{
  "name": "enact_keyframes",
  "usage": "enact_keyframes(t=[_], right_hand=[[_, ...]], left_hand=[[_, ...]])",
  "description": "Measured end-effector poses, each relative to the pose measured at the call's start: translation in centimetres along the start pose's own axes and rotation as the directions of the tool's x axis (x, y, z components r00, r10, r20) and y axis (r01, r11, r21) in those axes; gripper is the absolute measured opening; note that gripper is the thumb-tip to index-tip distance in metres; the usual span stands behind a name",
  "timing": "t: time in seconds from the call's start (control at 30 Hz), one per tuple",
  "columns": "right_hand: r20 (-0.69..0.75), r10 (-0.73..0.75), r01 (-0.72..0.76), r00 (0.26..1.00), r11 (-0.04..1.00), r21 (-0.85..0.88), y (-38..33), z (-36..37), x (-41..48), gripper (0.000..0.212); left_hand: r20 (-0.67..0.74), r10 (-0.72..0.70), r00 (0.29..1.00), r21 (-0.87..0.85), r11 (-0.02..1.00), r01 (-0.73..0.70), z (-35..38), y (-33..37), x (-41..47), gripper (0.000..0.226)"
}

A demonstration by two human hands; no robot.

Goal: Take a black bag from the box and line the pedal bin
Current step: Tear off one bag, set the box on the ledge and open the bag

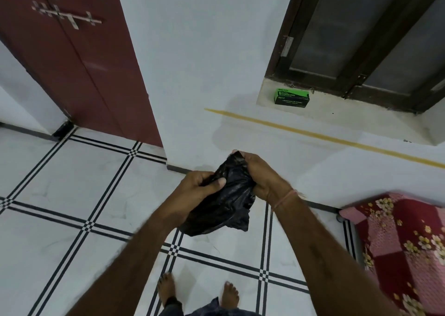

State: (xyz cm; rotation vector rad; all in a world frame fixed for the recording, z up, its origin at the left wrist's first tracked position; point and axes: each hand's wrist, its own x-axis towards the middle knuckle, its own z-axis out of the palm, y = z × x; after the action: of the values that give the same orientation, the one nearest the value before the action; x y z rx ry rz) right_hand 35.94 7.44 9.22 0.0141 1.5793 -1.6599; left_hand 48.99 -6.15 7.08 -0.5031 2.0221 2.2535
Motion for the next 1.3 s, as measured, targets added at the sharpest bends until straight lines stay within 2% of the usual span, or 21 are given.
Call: enact_keyframes(t=[0.03,0.07,0.1,0.13,0.17,0.2,0.23,0.27,0.3,0.33,0.47,0.57,0.7,0.8,0.9,0.97,1.03,1.13,1.17,1.23,1.3], right_hand=[[-0.110,-0.066,0.059,0.992,0.996,-0.059,0.3,0.7,0.9,0.024],[-0.237,-0.200,0.152,0.951,0.967,-0.206,0.7,1.5,1.7,0.021],[-0.367,-0.396,0.225,0.842,0.875,-0.430,1.1,2.3,1.8,0.019],[-0.444,-0.564,0.249,0.696,0.770,-0.588,1.6,3.1,1.6,0.018],[-0.440,-0.648,0.301,0.621,0.716,-0.630,2.1,4.1,0.8,0.020],[-0.386,-0.635,0.366,0.669,0.734,-0.572,2.5,5.4,-0.1,0.024],[-0.293,-0.533,0.369,0.794,0.805,-0.465,3.2,6.5,-0.9,0.028],[-0.204,-0.392,0.299,0.897,0.878,-0.375,4.0,7.6,-1.3,0.035],[-0.153,-0.285,0.225,0.946,0.919,-0.324,4.8,8.3,-1.4,0.040],[-0.145,-0.248,0.197,0.958,0.935,-0.294,5.5,8.9,-1.2,0.042],[-0.196,-0.266,0.231,0.944,0.956,-0.182,6.2,10.5,-0.5,0.027],[-0.222,-0.240,0.227,0.945,0.971,-0.080,6.1,11.1,-0.6,0.025],[-0.220,-0.038,0.075,0.975,0.984,0.162,6.0,10.8,-0.1,0.030],[-0.170,0.084,0.002,0.982,0.893,0.449,6.3,9.9,1.1,0.028],[-0.172,0.194,-0.018,0.966,0.713,0.701,7.0,8.9,2.3,0.026],[-0.180,0.215,-0.011,0.960,0.670,0.742,7.5,8.3,2.9,0.021],[-0.192,0.186,0.014,0.964,0.681,0.732,7.9,7.9,3.2,0.018],[-0.228,0.136,0.082,0.964,0.663,0.744,8.1,7.3,3.4,0.033],[-0.225,0.105,0.099,0.969,0.667,0.738,8.1,7.0,3.4,0.036],[-0.229,0.064,0.123,0.971,0.690,0.713,8.3,6.8,3.6,0.029],[-0.277,0.100,0.114,0.956,0.741,0.662,8.3,6.7,3.7,0.017]], left_hand=[[-0.017,-0.017,1.000,-0.077,0.997,0.016,-0.6,-0.1,0.0,0.028],[-0.055,-0.034,0.998,-0.146,0.989,0.025,-1.3,-0.2,0.0,0.025],[-0.116,-0.057,0.992,-0.211,0.977,0.032,-1.7,-0.2,0.2,0.023],[-0.184,-0.093,0.979,-0.268,0.963,0.041,-2.3,-0.4,0.4,0.024],[-0.242,-0.118,0.963,-0.301,0.953,0.042,-2.7,-0.4,0.6,0.027],[-0.275,-0.138,0.951,-0.324,0.945,0.043,-3.2,-0.5,0.9,0.033],[-0.281,-0.161,0.946,-0.342,0.938,0.058,-3.6,-0.4,1.0,0.040],[-0.261,-0.188,0.947,-0.368,0.926,0.082,-4.1,-0.3,0.9,0.045],[-0.230,-0.208,0.951,-0.397,0.912,0.103,-4.6,-0.2,0.8,0.048],[-0.196,-0.223,0.955,-0.420,0.899,0.124,-5.3,-0.3,0.8,0.048],[-0.104,-0.235,0.966,-0.431,0.886,0.169,-8.2,-1.0,0.8,0.045],[-0.055,-0.247,0.968,-0.413,0.888,0.203,-10.1,-1.6,0.8,0.045],[-0.045,-0.230,0.972,-0.439,0.879,0.187,-12.4,-2.8,1.0,0.055],[-0.090,-0.301,0.949,-0.576,0.793,0.196,-13.8,-3.6,1.5,0.051],[-0.135,-0.453,0.881,-0.754,0.624,0.205,-14.9,-3.9,1.9,0.040],[-0.176,-0.507,0.844,-0.814,0.557,0.165,-15.3,-3.9,2.1,0.044],[-0.199,-0.520,0.831,-0.855,0.507,0.113,-15.8,-3.9,2.1,0.056],[-0.243,-0.531,0.812,-0.836,0.539,0.101,-16.9,-3.7,2.3,0.051],[-0.247,-0.533,0.809,-0.825,0.554,0.113,-17.2,-3.8,2.4,0.056],[-0.249,-0.528,0.812,-0.826,0.553,0.107,-17.8,-3.8,2.5,0.064],[-0.267,-0.497,0.826,-0.774,0.621,0.124,-18.3,-3.8,2.4,0.049]])
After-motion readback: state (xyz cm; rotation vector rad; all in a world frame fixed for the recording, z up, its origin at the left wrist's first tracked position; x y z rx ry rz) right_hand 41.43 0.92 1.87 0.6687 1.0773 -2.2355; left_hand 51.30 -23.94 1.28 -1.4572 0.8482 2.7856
